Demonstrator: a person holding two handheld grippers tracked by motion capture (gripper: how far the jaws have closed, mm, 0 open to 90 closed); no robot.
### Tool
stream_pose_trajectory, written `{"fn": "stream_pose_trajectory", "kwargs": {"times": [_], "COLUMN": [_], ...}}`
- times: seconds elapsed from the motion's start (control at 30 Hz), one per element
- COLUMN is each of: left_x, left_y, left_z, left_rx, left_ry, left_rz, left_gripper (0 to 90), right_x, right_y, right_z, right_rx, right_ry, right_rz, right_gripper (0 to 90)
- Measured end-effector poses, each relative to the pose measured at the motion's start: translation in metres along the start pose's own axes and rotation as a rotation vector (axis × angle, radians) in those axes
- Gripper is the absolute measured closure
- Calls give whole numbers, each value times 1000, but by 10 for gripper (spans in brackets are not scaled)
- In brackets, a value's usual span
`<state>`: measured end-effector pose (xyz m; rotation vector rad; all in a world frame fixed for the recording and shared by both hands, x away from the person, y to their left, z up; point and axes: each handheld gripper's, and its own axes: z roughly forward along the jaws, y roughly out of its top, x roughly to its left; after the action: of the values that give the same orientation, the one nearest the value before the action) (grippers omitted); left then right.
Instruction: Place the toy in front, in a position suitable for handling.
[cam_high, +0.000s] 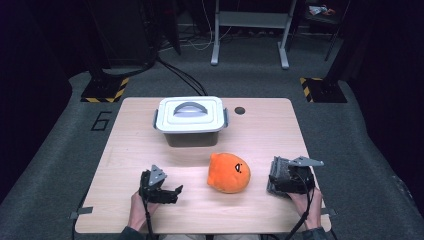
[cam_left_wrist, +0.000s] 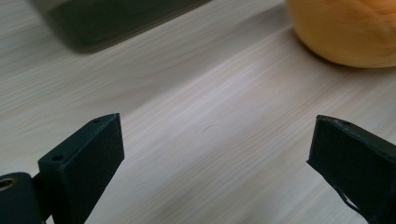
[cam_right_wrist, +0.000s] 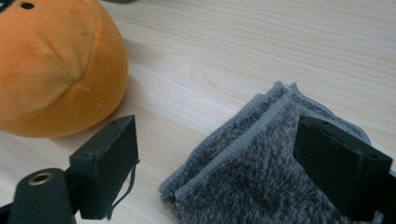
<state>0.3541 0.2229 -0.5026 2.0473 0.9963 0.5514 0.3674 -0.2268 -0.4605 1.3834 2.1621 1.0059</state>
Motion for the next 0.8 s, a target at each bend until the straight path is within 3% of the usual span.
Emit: {"fn": "stream_pose_trajectory", "kwargs": {"times": [0.07, 0.23, 0.6, 0.8], "left_x": [-12, -33, -52, -56], "left_y": [8, 23, 43, 48], "left_z": [8, 21, 30, 40], "left_rx": [8, -13, -43, -37], "left_ry": [-45, -101, -182, -223], "left_rz": [29, 83, 112, 127], "left_gripper": [33, 61, 88, 176], "right_x": [-3, -6, -11, -12], "right_y": [-3, -6, -6, -4], "right_z": [0, -1, -5, -9], "right_rx": [0, 5, 15, 9], "right_ry": [-5, -16, -30, -41], "right_rz": [10, 14, 22, 21], "right_gripper": [132, 135, 135, 137]}}
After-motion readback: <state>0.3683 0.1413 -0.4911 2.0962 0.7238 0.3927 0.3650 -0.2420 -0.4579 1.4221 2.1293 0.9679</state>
